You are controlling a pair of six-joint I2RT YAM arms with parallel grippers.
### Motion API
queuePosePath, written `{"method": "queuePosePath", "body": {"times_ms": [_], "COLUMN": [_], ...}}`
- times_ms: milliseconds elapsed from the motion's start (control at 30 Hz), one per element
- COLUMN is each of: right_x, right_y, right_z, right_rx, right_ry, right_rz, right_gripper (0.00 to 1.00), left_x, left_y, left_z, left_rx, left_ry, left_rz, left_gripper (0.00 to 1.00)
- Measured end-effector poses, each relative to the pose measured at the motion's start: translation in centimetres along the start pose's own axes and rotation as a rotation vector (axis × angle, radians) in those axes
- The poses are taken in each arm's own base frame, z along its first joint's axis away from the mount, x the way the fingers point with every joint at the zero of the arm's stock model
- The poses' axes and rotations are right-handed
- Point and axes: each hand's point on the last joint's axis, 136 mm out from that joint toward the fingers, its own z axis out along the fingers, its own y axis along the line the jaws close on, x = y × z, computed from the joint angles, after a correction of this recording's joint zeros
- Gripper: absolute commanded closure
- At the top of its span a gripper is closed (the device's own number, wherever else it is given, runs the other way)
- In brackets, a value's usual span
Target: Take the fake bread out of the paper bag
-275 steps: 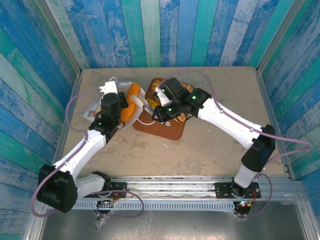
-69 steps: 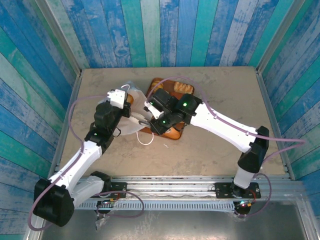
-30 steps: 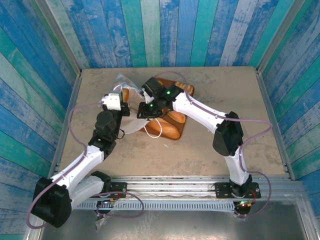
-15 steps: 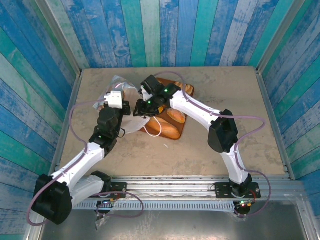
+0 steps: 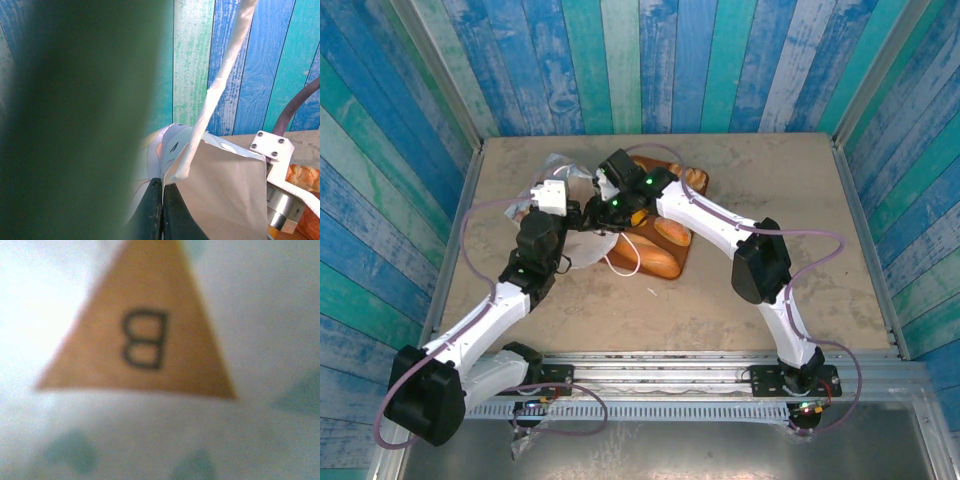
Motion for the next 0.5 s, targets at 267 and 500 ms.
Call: {"method": "queuePosePath", "body": {"times_ms": [267,500], "right_x": [-0.4,-0.4], "right_y": [-0.2,-0.9], "right_z": [1.3,2.2], "right_rx": [-0.014,0.000], "right_ry": [0.014,0.027], "right_rz": [0.006,0.024], "right_gripper": [0.52,0.50], "left_x": [0.3,1.2], "left_y": [-0.6,-1.2], "left_z": [0.3,0.4], "left_rx": [0.030,0.063], "left_ry": [0.014,0.052], "left_rz": [0.004,0.016], "left_gripper": [1.00,1.00]}}
